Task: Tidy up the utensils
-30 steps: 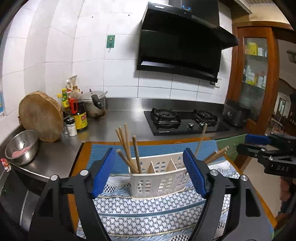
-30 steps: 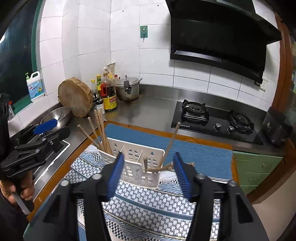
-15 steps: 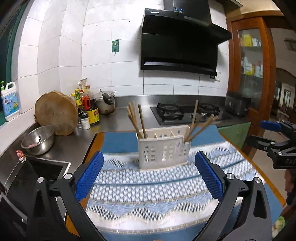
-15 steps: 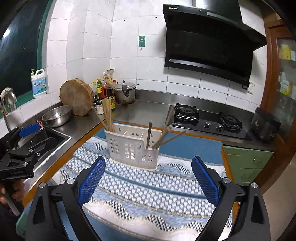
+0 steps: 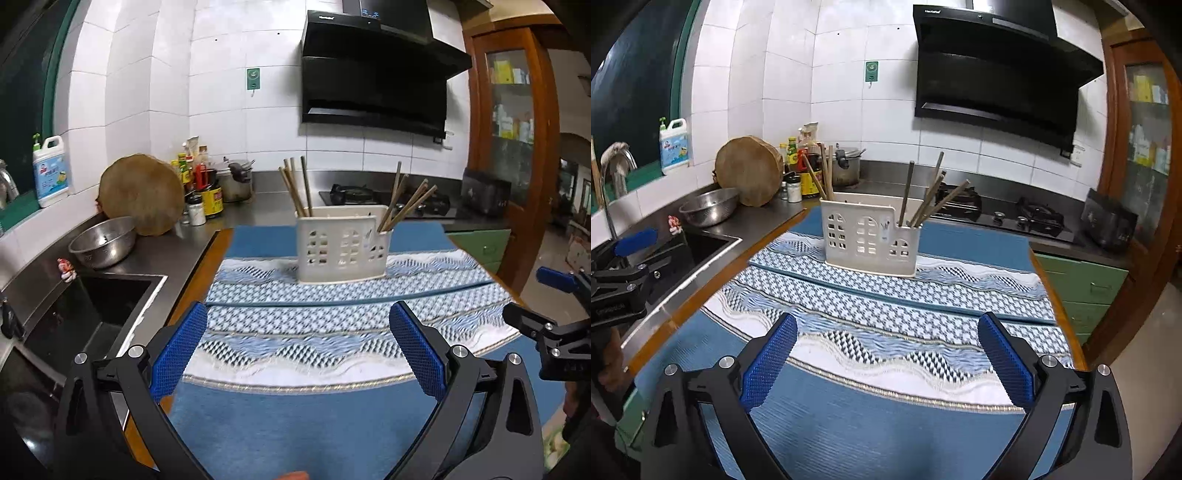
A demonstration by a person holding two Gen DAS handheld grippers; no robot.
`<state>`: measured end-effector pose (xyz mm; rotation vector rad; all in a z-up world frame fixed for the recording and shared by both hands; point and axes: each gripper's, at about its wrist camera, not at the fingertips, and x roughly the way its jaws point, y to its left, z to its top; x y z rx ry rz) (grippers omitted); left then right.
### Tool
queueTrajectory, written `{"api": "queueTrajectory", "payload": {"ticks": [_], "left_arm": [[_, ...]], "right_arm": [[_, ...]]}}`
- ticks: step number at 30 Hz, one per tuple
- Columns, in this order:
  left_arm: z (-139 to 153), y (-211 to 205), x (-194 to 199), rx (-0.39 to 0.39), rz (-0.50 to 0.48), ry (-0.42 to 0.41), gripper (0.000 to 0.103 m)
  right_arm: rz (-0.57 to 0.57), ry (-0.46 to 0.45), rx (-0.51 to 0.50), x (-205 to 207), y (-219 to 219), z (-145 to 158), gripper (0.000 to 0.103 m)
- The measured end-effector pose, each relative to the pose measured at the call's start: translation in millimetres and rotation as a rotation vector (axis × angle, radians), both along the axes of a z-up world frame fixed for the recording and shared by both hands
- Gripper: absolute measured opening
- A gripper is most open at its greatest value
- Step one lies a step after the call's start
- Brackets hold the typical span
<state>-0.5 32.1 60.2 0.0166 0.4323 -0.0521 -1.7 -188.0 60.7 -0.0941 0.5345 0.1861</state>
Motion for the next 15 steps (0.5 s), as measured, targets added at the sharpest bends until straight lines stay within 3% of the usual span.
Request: {"api": "queueTrajectory", "payload": {"ticks": [4,15], "left_arm": [[-12,7,-9,-0.03,0.006,0.029,0.098],[-25,7,-24,-0.011,0.032,0.044,0.098]], "right_arm": [[-0.01,0.008,0.021,-12,4,-9,0.096],[-0.024,0.006,0.042,-29,3,-11,0.096]]}}
